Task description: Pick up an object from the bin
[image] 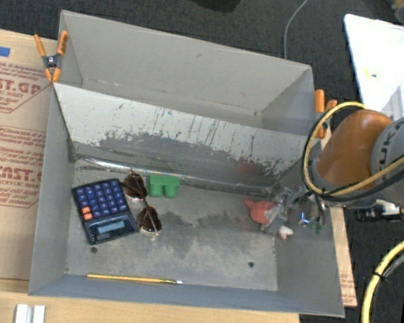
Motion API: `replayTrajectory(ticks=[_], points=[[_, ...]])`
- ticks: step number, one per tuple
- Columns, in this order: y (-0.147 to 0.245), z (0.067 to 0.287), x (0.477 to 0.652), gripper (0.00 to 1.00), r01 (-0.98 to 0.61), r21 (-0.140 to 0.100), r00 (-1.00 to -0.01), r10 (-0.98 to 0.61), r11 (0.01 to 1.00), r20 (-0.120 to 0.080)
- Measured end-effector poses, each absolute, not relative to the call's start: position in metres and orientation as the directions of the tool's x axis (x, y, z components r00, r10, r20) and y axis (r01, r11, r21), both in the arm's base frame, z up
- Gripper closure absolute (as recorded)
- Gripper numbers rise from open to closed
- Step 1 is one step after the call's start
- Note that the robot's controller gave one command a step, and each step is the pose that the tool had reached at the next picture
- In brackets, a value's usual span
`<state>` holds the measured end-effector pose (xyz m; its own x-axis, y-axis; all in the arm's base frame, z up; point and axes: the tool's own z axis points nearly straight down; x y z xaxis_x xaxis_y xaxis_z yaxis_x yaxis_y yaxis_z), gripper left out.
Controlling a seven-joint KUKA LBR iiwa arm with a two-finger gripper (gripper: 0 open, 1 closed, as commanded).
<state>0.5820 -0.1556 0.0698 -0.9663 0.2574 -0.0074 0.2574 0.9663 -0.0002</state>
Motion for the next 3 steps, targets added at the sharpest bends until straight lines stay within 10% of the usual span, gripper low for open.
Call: replayTrajectory(ticks=[3], points=[[-0.153, 0.070, 0.556, 1.00, 0.200, -0.001, -0.980, 0.200, 0.980, -0.008]])
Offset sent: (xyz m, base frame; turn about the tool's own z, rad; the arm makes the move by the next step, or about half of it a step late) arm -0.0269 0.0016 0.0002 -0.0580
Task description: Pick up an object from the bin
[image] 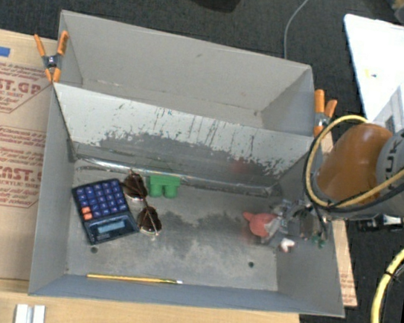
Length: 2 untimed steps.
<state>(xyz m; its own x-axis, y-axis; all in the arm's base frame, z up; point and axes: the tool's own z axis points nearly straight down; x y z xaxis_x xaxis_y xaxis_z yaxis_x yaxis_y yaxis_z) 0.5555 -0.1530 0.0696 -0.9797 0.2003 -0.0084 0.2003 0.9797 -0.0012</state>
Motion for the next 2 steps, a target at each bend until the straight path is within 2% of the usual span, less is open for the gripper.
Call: replayTrajectory(ticks=[1, 2], points=[[-0.151, 0.070, 0.556, 1.00, 0.474, 0.002, -0.881, 0.474, 0.881, -0.010], [-0.149, 0.071, 0.582, 1.00, 0.516, 0.003, -0.857, 0.516, 0.857, -0.010]])
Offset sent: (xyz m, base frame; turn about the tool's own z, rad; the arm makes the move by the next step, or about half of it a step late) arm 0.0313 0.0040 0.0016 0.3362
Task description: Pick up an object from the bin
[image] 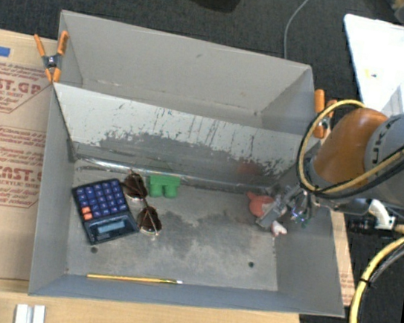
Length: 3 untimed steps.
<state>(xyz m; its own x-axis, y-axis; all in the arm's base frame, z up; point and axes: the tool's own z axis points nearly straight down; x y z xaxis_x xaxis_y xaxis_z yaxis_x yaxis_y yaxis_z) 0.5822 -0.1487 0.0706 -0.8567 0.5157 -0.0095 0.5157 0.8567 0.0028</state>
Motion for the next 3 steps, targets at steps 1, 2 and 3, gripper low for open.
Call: replayTrajectory(ticks=[1, 2, 3], points=[[-0.1459, 0.0753, 0.5886, 1.00, 0.495, 0.002, -0.869, 0.495, 0.869, -0.010], [-0.1439, 0.0746, 0.5895, 1.00, 0.611, 0.004, -0.791, 0.611, 0.791, -0.011], [-0.1485, 0.0711, 0.5927, 1.00, 0.528, 0.002, -0.849, 0.528, 0.849, -0.011]])
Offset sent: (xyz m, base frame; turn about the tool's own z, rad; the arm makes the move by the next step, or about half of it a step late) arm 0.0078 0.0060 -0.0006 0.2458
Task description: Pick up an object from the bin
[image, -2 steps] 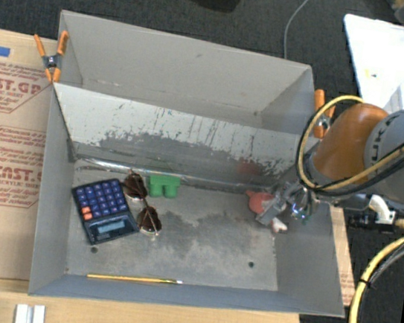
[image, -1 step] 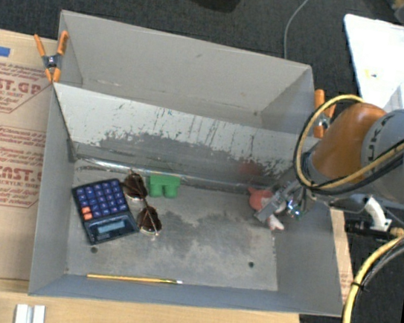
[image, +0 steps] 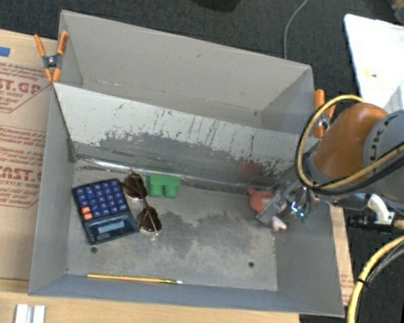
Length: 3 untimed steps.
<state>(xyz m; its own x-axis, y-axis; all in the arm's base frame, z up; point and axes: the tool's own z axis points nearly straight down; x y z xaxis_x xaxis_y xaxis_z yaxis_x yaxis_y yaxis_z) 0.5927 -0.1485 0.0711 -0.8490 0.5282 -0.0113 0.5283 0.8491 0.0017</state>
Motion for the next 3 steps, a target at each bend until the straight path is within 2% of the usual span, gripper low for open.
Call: replayTrajectory(ticks=[1, 2, 3], points=[[-0.1454, 0.0716, 0.5900, 1.00, 0.611, 0.005, -0.791, 0.611, 0.791, -0.011], [-0.1443, 0.0714, 0.5851, 1.00, 0.421, 0.000, -0.907, 0.421, 0.907, -0.014], [-0.1443, 0.0714, 0.5851, 1.00, 0.422, 0.000, -0.907, 0.421, 0.907, -0.014]])
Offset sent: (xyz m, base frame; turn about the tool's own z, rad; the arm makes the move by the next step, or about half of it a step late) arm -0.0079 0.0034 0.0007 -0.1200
